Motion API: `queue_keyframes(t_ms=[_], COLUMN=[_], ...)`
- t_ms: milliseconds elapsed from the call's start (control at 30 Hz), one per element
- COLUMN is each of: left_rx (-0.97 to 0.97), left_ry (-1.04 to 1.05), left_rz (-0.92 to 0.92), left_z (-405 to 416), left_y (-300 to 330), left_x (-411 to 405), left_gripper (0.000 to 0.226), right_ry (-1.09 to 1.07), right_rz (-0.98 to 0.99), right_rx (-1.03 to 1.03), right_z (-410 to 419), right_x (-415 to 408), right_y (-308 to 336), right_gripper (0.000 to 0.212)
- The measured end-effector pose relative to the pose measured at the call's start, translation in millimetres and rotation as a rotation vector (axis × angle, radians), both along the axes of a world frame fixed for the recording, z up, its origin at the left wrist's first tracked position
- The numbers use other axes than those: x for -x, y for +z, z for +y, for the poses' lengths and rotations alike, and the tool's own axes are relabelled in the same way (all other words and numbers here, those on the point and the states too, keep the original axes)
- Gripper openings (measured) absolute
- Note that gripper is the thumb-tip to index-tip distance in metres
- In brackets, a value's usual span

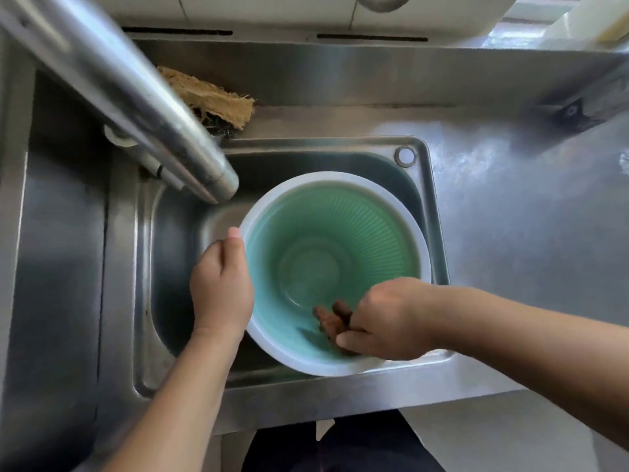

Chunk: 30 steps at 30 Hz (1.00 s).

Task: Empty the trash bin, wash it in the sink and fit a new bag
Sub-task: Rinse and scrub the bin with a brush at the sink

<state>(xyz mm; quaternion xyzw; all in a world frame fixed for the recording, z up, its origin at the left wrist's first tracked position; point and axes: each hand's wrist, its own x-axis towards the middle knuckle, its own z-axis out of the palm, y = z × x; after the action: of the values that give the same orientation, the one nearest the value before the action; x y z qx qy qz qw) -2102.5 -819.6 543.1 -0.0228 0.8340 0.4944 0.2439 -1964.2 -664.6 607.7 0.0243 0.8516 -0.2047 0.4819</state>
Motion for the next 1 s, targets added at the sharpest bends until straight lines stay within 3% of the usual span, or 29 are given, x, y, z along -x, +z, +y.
queue_keyframes(t_ms=[200,300,400,600,700,833,900,1000], left_rx=[0.076,0.086,0.082,0.075,0.052,0.055,0.058,0.048], left_ry=[-0.113,-0.108,-0.096,-0.068,-0.038,-0.086,-0.132,-0.139], left_rz=[0.095,0.094,0.064,0.089,0.083,0.15,0.192,0.203], left_z=[4.0,3.4,-0.4,2.7,4.6,3.4,5.7,8.6], left_y=[-2.8,-5.9,-5.0,0.2,0.0,2.2,4.0,2.9], left_x=[5.2,7.5,6.2,4.1,3.4,-2.4,-4.9,-8.6], left_gripper=[0.047,0.052,0.054,0.054,0.055,0.054,0.053,0.052], right_ry=[0.664,0.723,0.735,0.87,0.792,0.512,0.294,-0.005], right_rz=[0.067,0.283,0.399,0.229,-0.015,-0.354,-0.427,-0.415], right_rx=[-0.392,-0.581,-0.599,-0.68,-0.626,-0.23,-0.067,-0.002], right_z=[41.9,63.5,73.1,63.5,43.7,14.1,-2.4,-23.5], right_x=[13.4,30.4,43.7,46.0,37.3,21.7,22.8,35.6], right_y=[4.1,4.6,6.2,0.9,-13.4,-52.6,-71.5,-93.2], right_gripper=[0.049,0.047,0.049,0.048,0.058,0.049,0.043,0.041])
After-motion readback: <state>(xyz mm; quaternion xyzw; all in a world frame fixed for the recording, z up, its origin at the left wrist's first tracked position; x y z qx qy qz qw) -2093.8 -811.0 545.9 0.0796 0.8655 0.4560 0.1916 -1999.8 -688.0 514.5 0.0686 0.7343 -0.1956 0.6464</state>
